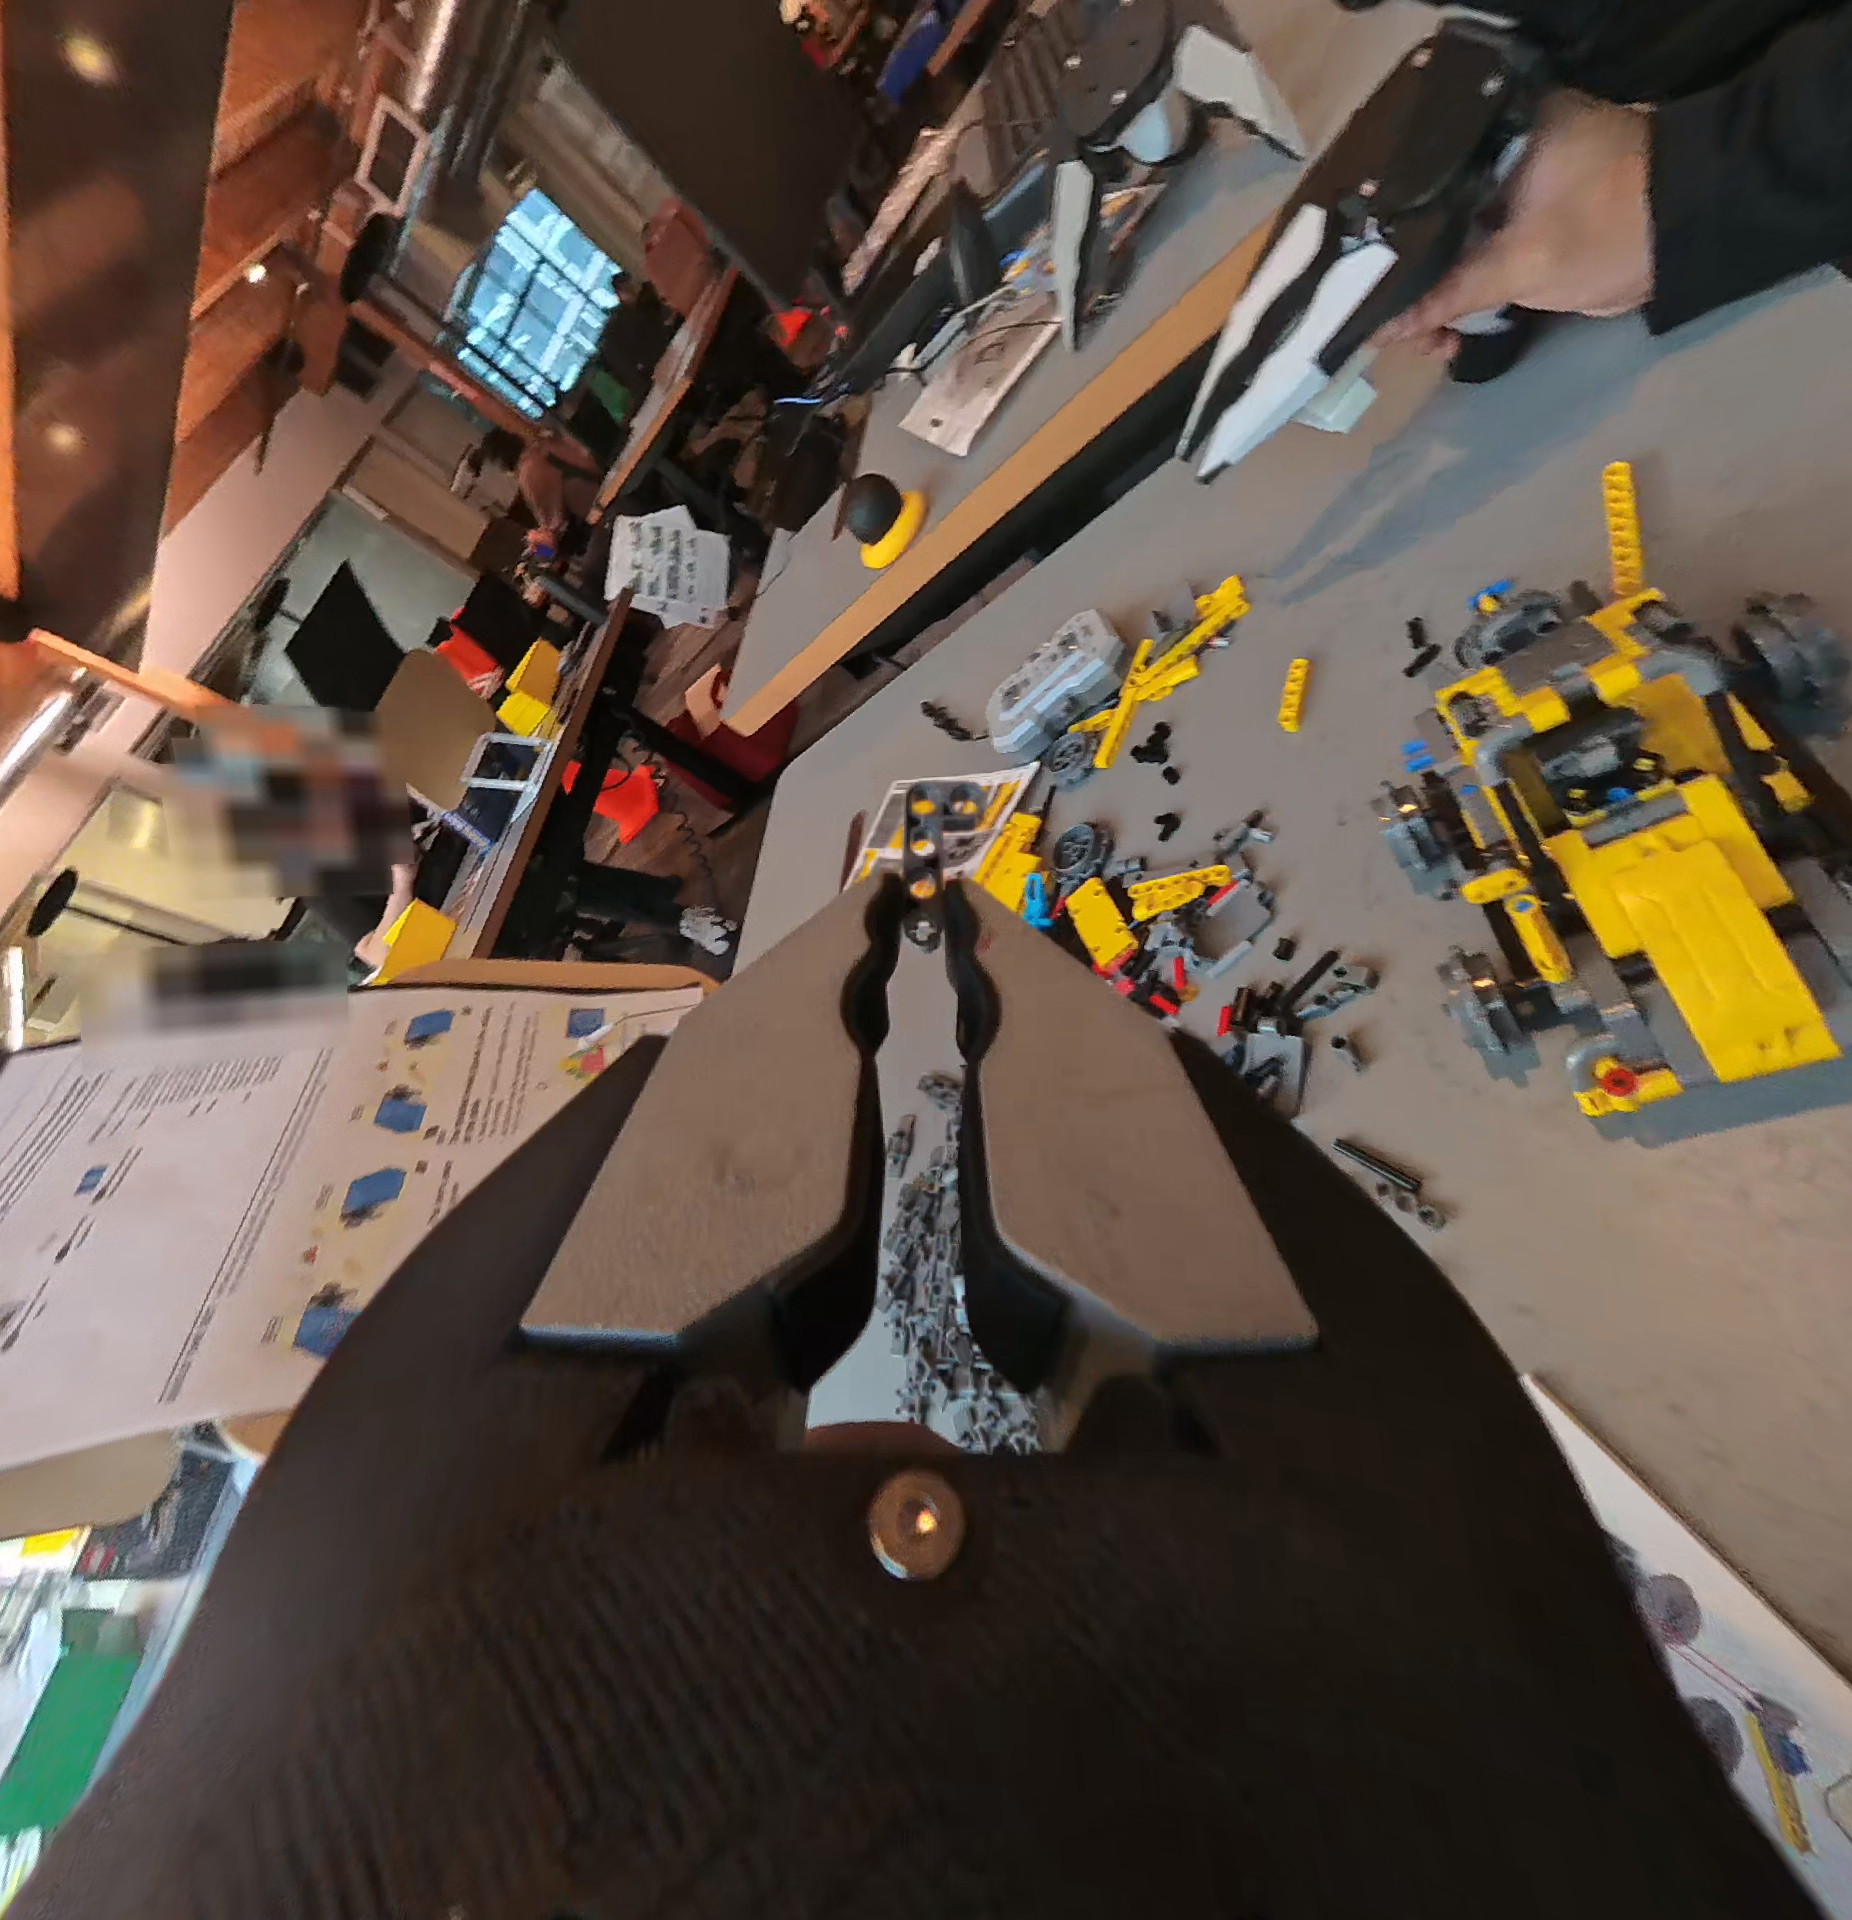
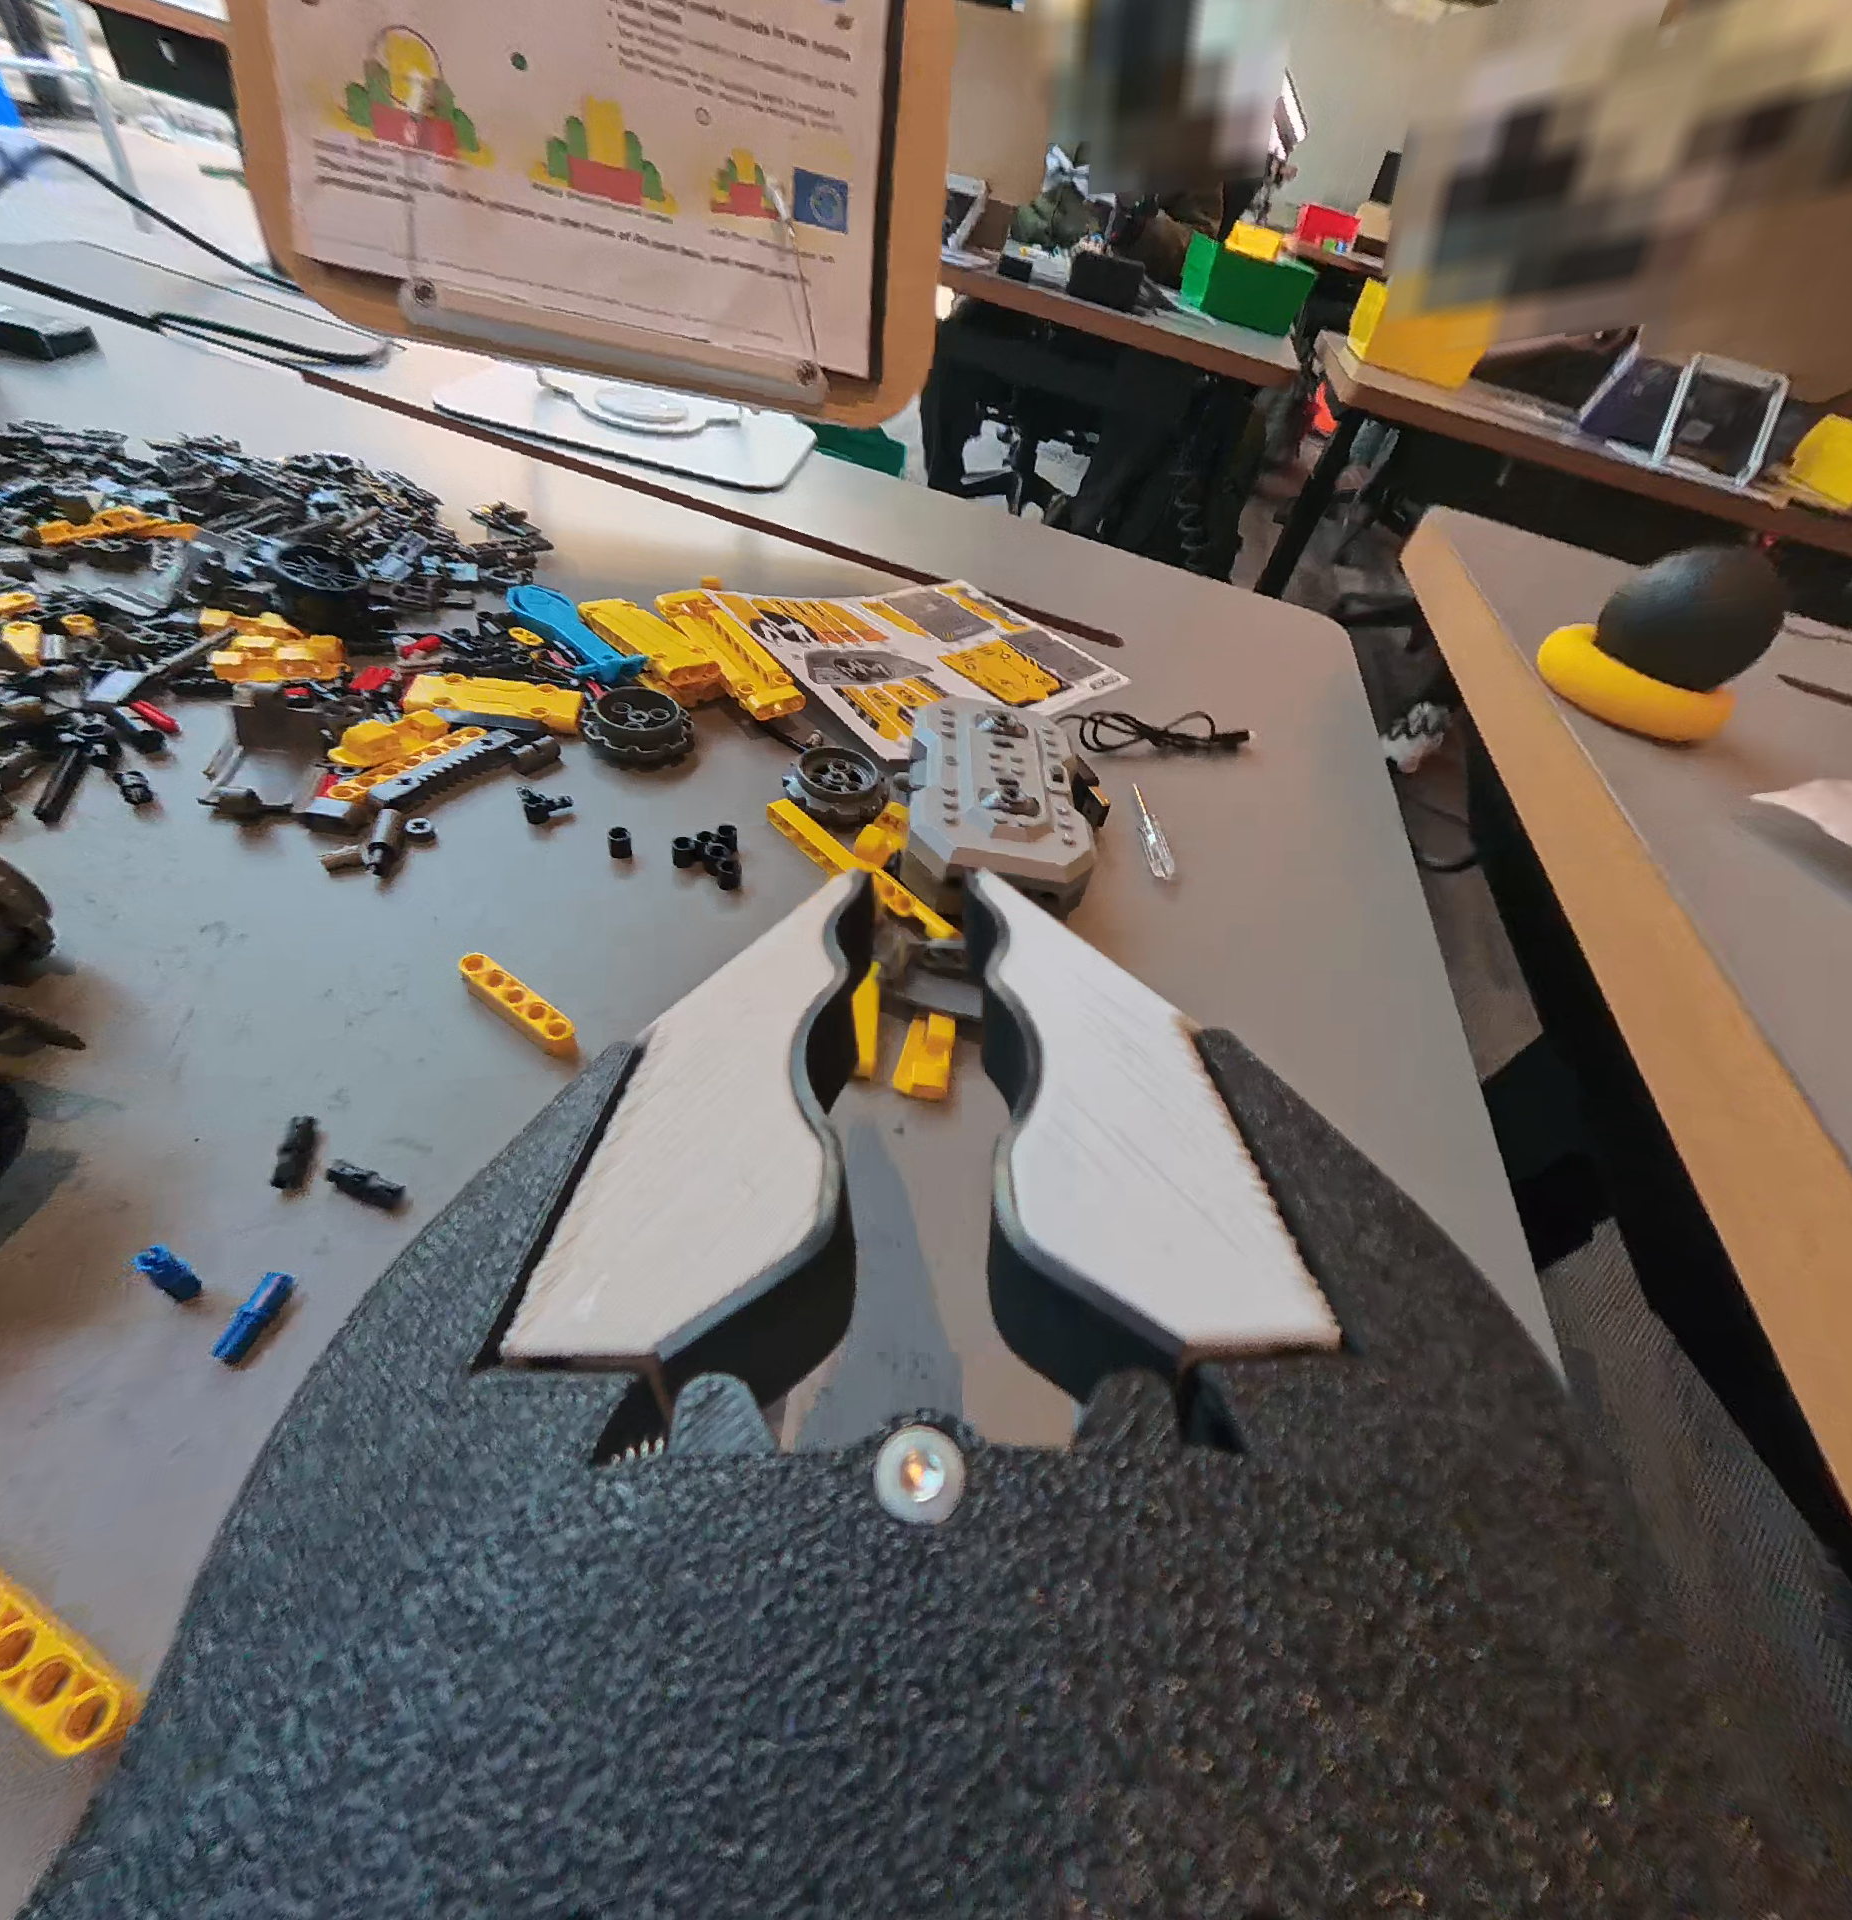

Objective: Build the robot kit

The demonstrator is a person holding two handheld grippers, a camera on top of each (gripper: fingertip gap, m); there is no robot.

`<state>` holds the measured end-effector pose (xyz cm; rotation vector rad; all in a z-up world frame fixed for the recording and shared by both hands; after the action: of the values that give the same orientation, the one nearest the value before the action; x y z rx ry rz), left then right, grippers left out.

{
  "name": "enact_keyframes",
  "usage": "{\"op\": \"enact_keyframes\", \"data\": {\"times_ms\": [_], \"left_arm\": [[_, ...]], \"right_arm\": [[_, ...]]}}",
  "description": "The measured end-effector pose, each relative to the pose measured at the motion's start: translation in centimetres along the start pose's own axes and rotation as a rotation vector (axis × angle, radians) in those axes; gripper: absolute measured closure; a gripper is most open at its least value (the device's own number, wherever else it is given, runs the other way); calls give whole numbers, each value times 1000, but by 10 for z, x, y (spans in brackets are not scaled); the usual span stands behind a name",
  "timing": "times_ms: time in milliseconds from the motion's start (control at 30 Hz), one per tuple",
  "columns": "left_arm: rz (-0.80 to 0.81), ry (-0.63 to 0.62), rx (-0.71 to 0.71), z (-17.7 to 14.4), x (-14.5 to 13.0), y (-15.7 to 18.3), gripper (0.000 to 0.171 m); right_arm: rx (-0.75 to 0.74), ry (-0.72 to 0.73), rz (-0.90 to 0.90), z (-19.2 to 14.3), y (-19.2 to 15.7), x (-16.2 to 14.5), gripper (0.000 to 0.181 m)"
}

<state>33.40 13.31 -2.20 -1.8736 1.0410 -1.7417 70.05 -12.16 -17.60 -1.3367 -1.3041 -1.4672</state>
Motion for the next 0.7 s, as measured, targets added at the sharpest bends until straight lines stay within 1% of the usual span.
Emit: {"op": "enact_keyframes", "data": {"times_ms": [67, 133, 233, 333, 367, 433, 500, 533, 600, 700], "left_arm": [[36, -10, -56, 5, 0, 9, 167], [89, -22, -106, 10, 1, 18, 167], [163, 8, -137, 16, 6, 30, 167], [180, 5, -181, 21, 9, 39, 167], [180, 7, -195, 22, 10, 41, 167], [172, 29, -231, 23, 12, 46, 167], [167, 46, -270, 24, 15, 51, 167], [171, 45, -275, 25, 16, 52, 167], [173, 38, -292, 26, 16, 54, 167], [162, 46, -328, 26, 17, 57, 167]], "right_arm": [[98, 25, 10, 0, -15, 10, 162], [216, 45, -19, 0, -40, 38, 150], [378, 106, -170, 3, -96, 95, 147], [539, 118, -271, 9, -155, 135, 127], [579, 127, -319, 10, -172, 144, 124], [615, 156, -423, 11, -199, 156, 124], [625, 160, -514, 14, -218, 162, 130], [626, 156, -562, 16, -224, 163, 133], [624, 144, -632, 17, -233, 161, 145], [615, 147, -667, 15, -239, 157, 160]]}}
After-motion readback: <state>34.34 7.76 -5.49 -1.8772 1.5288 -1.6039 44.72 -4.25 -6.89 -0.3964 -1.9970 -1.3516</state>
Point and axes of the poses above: each gripper's, where its closed fingertips meet, z out along the fingers, x out of its top, y = z × x across the jaws, the point moved 10 cm from there along -z, back along the fingers, and after that the axes turned 9 degrees about y, right-handed, at the moved point
